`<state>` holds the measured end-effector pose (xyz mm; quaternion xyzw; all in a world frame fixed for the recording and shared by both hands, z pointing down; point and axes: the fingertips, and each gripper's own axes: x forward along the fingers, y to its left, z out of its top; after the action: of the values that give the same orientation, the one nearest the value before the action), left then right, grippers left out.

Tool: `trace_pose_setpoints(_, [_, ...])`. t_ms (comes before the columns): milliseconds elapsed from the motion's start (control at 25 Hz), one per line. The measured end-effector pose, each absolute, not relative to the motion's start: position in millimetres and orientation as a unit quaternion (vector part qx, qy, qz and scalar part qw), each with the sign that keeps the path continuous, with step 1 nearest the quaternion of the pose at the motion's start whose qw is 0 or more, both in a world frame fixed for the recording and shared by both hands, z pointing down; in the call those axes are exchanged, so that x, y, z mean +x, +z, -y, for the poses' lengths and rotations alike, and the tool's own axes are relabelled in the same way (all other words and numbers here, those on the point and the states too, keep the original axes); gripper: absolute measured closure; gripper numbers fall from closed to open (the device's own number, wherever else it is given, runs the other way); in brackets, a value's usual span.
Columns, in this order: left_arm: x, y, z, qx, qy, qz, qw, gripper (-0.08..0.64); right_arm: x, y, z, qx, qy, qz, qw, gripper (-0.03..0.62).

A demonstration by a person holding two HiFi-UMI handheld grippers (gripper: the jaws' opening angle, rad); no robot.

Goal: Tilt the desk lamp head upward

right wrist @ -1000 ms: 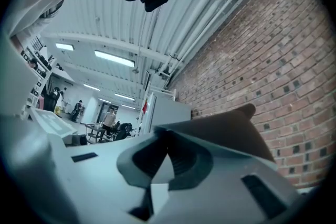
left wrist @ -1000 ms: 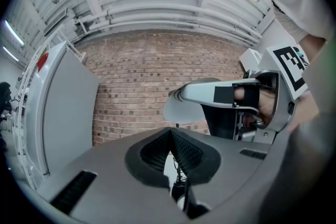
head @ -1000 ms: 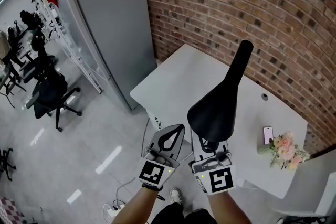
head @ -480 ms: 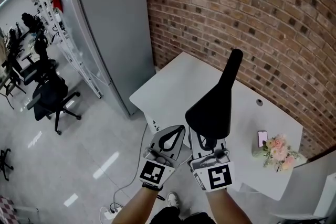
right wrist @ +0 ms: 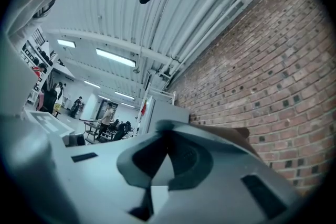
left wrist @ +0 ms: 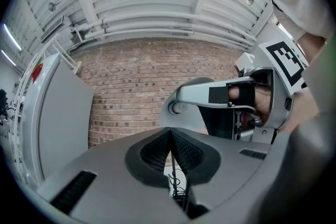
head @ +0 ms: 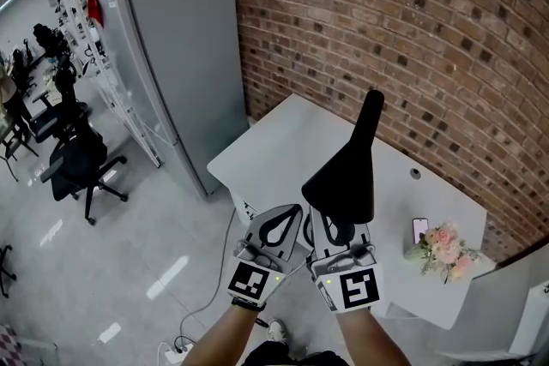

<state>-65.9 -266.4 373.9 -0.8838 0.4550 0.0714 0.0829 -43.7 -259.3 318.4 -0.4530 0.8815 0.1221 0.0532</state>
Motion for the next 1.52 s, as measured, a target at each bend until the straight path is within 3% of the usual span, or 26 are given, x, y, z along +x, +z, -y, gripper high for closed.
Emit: trace_pose_setpoints(1520, [-51,356,254,-0.892,0.095,-0.431,0.094,0.557,-29,305,248,-0.470,0.163,-0.867,0.023,0.577])
